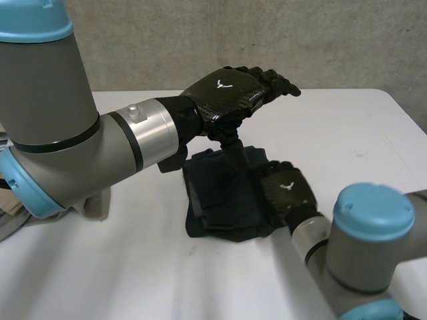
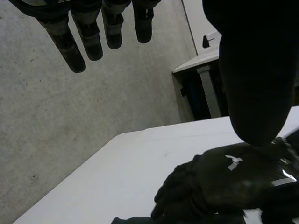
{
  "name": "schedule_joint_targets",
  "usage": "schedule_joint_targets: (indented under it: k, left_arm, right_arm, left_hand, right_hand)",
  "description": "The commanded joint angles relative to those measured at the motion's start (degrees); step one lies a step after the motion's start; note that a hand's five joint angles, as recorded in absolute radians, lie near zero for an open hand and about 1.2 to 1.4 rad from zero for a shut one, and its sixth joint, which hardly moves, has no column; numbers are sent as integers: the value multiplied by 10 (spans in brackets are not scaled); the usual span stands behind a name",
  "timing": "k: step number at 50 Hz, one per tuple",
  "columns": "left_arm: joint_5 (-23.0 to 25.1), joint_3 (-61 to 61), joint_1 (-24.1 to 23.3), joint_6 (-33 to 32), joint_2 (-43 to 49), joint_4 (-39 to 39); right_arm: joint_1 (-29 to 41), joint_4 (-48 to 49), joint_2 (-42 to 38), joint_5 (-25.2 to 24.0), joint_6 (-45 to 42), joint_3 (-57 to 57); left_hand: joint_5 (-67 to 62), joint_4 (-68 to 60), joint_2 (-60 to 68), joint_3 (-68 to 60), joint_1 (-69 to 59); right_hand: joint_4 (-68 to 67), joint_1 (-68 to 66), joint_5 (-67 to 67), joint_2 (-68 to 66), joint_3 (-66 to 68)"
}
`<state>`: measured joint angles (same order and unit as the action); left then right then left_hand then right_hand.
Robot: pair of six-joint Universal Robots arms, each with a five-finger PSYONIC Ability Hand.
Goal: Fold the laundry.
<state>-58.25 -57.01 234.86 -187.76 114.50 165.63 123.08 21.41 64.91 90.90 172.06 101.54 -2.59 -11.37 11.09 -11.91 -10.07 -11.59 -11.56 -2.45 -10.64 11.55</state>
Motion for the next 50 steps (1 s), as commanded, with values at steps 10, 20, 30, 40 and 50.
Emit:
schedule_joint_targets:
  k: [10,20,30,40,50]
  left_arm:
    - [1,-20,3,5,-5,12]
    - [1,-28,6,8,-7,22]
    - [0,-38,9,13,-16,30]
    - [1,-55,17,23,-36,50]
    - [2,-56,15,35,-46,51]
  right_arm:
    - [-88,-80,-79,-88,147,-78]
    - [-79,-66,-105,-82,134,-100]
    - [-109,9,-102,-71,146,-141]
    - [-204,-54,-217,-38,141,-372]
    - [-327,-184,-398,-7,106,-700]
  left_hand:
    - [26,14,-11,19,1]
    - [26,14,-11,19,1]
    - [26,14,-11,19,1]
    - [26,14,-11,19,1]
    - [26,14,-11,19,1]
  right_hand:
    - [16,16,25,6,-16]
    - [-146,-146,-137,-156,146]
    - [-684,-684,-675,-694,684]
    - [-684,-684,-675,-694,684]
    - [-684,-684,-675,-694,684]
